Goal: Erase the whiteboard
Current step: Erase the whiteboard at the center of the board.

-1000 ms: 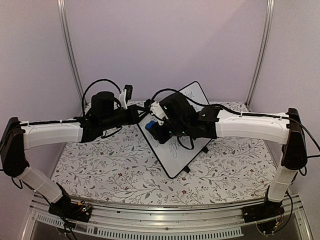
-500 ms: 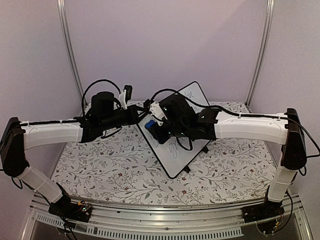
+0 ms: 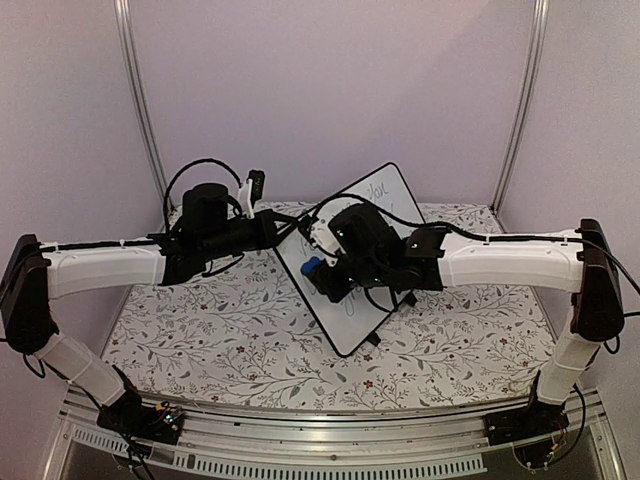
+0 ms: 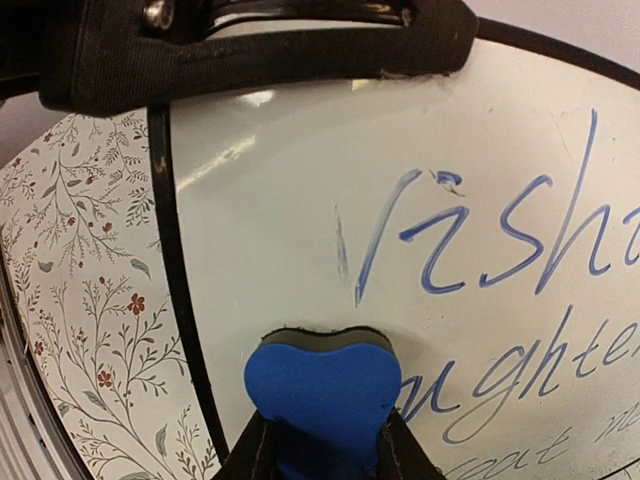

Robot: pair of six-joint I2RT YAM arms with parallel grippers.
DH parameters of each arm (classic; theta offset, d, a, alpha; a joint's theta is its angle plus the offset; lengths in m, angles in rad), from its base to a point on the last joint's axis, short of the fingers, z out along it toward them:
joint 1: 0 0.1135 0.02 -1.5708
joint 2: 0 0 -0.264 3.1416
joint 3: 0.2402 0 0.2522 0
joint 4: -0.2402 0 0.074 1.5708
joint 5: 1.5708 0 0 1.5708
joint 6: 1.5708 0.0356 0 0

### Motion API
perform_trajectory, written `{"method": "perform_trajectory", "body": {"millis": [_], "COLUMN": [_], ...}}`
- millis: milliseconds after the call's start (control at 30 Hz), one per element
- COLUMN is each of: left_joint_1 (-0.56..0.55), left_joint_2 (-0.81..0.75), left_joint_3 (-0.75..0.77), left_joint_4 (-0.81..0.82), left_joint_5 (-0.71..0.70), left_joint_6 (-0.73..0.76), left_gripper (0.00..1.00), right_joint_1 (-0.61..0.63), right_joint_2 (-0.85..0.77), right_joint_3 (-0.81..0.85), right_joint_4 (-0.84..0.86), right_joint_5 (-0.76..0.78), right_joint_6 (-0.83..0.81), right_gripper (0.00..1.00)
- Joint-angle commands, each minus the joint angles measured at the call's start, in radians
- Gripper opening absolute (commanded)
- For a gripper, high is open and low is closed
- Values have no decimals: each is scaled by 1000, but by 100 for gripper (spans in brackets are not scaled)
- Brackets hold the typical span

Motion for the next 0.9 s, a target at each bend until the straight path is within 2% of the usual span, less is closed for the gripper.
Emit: {"method": "perform_trajectory", "body": {"millis": [0, 233, 633, 867], "left_joint_1": [-31, -31, -32, -31], "left_joint_2": [2, 6, 0, 1], "left_joint_3": [-18, -14, -13, -15], "left_joint_4": [-27, -27, -24, -22], "left_joint_5": [68, 74, 89, 92], "left_joint_6": [15, 14, 5, 1], "left_gripper": [0, 0, 0, 0], "right_joint_1": [-14, -28, -49, -51], "right_joint_2": [49, 95, 10, 9], "right_joint_3": [95, 180, -50, -4], "right_joint_4": [-2, -11, 23, 29], "right_joint_5": [-3, -22, -31, -39], "right_joint_6": [-27, -60, 8, -1], "right_gripper": [19, 19, 19, 19]}}
